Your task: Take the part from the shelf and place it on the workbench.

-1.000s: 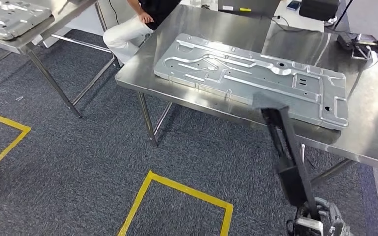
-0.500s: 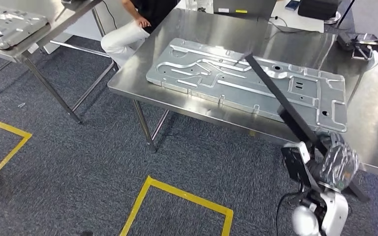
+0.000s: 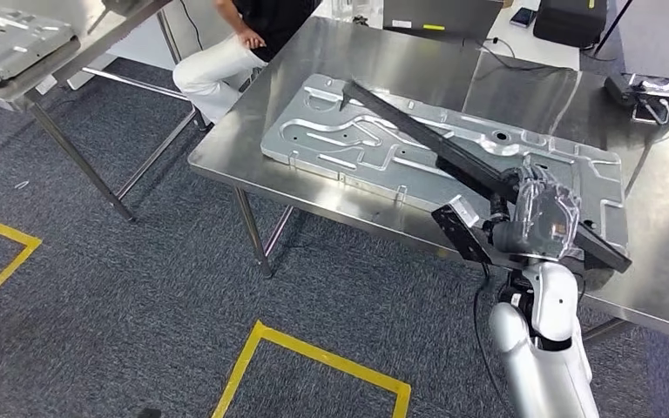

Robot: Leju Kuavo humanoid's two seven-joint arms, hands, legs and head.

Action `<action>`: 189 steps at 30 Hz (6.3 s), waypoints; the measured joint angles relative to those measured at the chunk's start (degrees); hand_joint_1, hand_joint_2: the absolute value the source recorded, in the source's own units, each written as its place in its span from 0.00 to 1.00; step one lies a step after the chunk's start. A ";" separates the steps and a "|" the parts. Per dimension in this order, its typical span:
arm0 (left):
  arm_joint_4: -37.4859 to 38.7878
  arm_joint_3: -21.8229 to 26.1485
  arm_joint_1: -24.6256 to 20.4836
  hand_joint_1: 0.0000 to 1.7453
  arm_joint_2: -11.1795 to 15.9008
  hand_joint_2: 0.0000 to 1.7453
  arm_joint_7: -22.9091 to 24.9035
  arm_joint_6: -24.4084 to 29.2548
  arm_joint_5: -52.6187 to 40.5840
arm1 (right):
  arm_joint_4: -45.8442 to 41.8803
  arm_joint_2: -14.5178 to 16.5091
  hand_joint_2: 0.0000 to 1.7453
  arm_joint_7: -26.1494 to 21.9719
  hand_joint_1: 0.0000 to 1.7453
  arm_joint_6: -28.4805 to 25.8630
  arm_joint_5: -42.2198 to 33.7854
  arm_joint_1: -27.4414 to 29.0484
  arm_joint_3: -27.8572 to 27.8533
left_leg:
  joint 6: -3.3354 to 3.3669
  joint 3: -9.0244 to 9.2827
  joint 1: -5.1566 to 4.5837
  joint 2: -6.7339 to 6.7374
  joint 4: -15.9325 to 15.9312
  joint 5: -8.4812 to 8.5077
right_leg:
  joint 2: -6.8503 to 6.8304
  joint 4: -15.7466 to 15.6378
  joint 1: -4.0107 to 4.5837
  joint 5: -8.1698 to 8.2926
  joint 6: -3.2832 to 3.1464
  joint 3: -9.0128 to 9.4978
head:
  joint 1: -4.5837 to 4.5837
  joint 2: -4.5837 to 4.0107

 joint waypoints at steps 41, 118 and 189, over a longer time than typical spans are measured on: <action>1.30 -3.43 -3.79 0.00 -11.69 0.00 4.27 8.41 -1.13 | 20.08 -6.04 1.00 3.78 1.00 8.34 3.66 -10.87 5.22 | -0.79 3.78 -0.52 -0.89 0.52 -4.03 | -0.19 -4.26 0.25 9.59 -0.29 -5.00 | 0.04 0.01; 1.32 -4.92 -4.54 0.00 -12.03 0.00 3.95 7.40 0.54 | 18.21 -9.26 0.00 2.57 0.00 7.27 -0.10 -6.10 3.09 | -2.01 0.16 0.04 -0.77 1.77 -1.19 | -0.32 -5.27 -0.45 7.24 0.34 -1.51 | -0.14 0.00; 1.32 -8.07 -4.32 0.00 -12.04 0.00 3.51 6.89 7.22 | -6.58 -3.61 1.00 2.41 0.00 -6.14 1.86 11.93 7.74 | 0.47 -1.02 -0.48 -0.34 0.43 0.74 | -0.27 9.04 -0.54 2.06 1.88 -7.35 | 0.01 0.00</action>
